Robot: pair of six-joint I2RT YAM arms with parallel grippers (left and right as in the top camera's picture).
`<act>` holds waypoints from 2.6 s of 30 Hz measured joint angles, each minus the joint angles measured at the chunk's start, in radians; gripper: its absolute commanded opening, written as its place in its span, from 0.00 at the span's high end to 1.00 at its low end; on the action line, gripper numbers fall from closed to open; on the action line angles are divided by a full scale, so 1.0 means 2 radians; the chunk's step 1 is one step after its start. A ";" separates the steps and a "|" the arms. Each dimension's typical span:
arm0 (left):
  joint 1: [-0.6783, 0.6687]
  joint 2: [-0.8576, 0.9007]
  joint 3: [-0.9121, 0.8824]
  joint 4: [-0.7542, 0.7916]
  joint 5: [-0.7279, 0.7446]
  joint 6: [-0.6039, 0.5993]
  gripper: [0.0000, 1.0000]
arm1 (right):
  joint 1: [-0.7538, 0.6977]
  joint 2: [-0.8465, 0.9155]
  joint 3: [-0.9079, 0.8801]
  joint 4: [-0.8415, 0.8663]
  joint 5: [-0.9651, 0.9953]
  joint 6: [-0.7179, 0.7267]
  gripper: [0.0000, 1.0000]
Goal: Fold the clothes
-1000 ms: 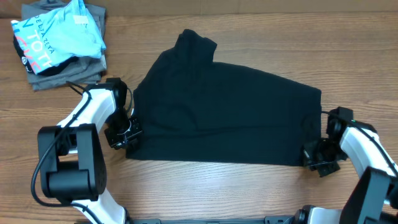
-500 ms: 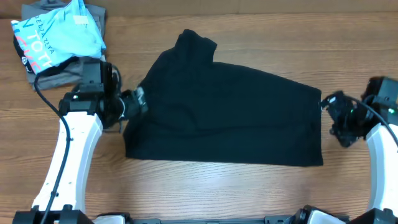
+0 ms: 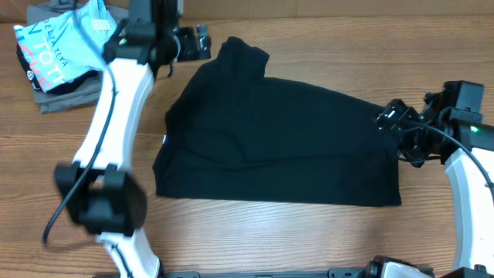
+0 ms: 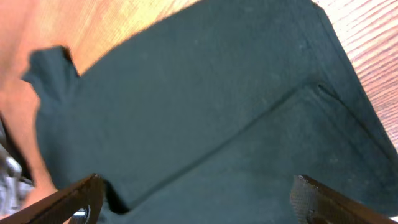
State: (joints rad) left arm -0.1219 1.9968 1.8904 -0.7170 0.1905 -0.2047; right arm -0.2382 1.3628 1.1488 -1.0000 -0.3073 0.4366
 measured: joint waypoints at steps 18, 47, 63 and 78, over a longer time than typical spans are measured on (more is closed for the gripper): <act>-0.050 0.260 0.136 0.084 -0.027 0.066 0.04 | 0.032 0.084 0.000 -0.015 0.066 -0.008 0.00; -0.050 0.303 0.139 0.156 -0.042 0.078 0.96 | 0.005 0.100 0.000 0.183 0.113 0.013 0.00; -0.050 0.303 0.146 0.113 -0.042 0.078 0.95 | -0.015 0.310 0.145 0.182 0.132 -0.054 0.00; -0.050 0.303 0.149 0.105 -0.042 0.078 0.95 | -0.015 0.362 0.146 0.177 0.130 -0.065 0.47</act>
State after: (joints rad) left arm -0.2211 2.6038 2.1880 -0.5064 0.1074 -0.0490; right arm -0.2676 2.0865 1.4418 -0.6453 -0.0483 0.3069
